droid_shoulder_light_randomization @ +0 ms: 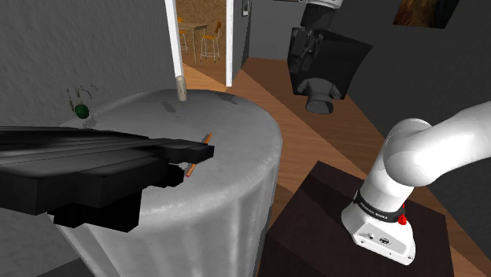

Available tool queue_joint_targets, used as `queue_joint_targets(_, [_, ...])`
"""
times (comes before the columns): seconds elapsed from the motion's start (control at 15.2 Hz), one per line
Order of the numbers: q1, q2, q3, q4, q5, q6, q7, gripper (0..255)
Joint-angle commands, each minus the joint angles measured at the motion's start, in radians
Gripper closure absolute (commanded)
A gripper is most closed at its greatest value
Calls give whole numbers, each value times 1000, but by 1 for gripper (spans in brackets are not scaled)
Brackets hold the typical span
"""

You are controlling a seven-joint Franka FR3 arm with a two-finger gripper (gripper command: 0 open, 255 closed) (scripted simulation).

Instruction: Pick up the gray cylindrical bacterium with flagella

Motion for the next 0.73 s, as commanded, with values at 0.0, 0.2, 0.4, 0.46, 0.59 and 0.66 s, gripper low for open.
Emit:
queue_joint_targets(0.0, [0, 0, 0, 0, 0, 0, 0, 0])
queue_joint_targets(0.2, [23, 60, 27, -3, 11, 110, -21, 0])
queue_joint_targets(0.4, [45, 126, 54, 5, 19, 215, -41, 0])
queue_joint_targets(0.46, [52, 149, 64, 10, 21, 249, -47, 0])
queue_joint_targets(0.59, [65, 197, 82, 24, 24, 315, -59, 0])
queue_joint_targets(0.66, [71, 222, 92, 32, 24, 347, -65, 0])
